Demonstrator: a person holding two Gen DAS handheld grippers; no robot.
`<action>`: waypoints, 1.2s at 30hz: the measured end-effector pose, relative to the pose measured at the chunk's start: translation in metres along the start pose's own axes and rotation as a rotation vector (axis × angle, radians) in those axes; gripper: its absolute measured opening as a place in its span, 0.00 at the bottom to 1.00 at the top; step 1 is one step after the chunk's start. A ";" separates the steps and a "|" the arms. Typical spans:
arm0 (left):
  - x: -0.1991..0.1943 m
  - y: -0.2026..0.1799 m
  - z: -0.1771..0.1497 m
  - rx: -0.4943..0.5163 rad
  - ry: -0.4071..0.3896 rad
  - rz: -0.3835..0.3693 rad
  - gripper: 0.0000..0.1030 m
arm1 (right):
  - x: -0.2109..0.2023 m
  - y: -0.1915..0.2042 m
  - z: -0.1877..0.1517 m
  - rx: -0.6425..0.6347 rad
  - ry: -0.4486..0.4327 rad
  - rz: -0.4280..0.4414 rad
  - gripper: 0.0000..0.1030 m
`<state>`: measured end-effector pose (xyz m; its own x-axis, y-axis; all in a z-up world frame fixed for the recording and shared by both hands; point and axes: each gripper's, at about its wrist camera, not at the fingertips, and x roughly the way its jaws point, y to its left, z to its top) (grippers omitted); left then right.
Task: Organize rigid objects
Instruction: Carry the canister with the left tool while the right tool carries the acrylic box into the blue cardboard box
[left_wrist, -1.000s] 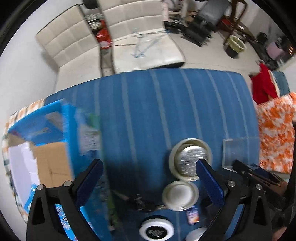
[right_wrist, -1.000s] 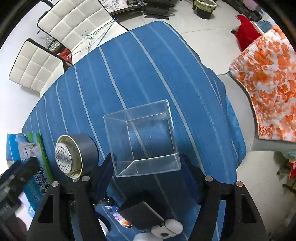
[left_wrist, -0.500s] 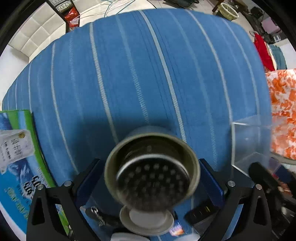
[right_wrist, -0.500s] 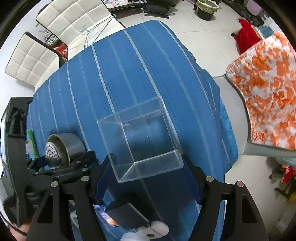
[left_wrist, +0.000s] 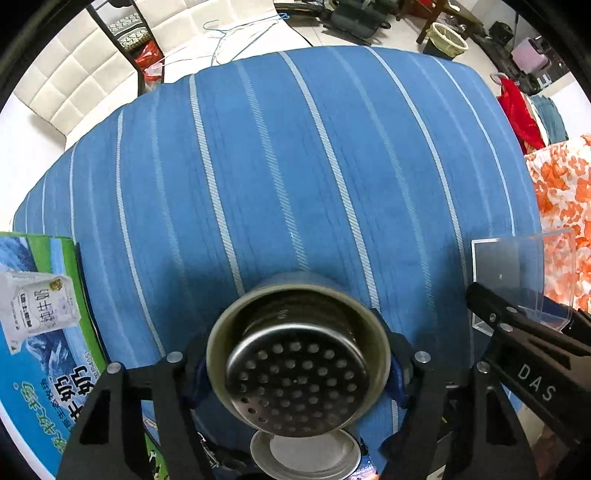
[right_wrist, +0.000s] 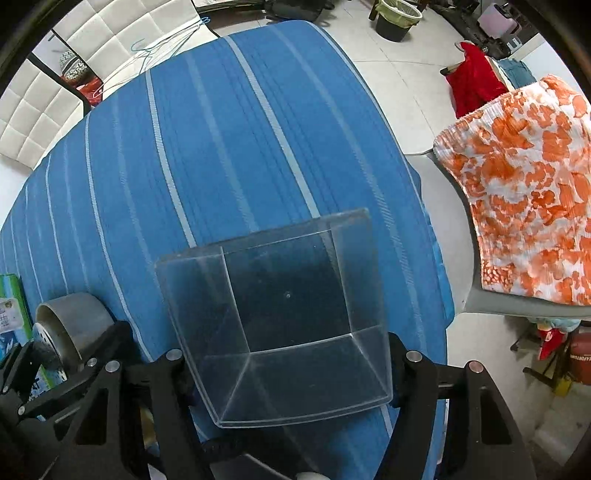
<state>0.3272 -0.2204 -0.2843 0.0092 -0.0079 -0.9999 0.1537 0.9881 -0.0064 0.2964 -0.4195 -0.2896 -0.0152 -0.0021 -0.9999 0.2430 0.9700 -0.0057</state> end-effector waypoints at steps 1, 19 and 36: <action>0.003 0.001 -0.006 -0.003 -0.009 -0.002 0.67 | -0.002 -0.001 -0.003 -0.001 -0.003 -0.001 0.68; -0.120 0.048 -0.076 0.001 -0.267 -0.055 0.67 | -0.155 0.050 -0.081 -0.084 -0.267 0.083 0.67; -0.225 0.206 -0.136 -0.063 -0.492 0.015 0.67 | -0.252 0.251 -0.173 -0.218 -0.399 0.141 0.66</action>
<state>0.2222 0.0061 -0.0619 0.4787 -0.0500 -0.8766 0.0901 0.9959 -0.0076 0.1935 -0.1336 -0.0362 0.3877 0.0816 -0.9182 0.0058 0.9958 0.0909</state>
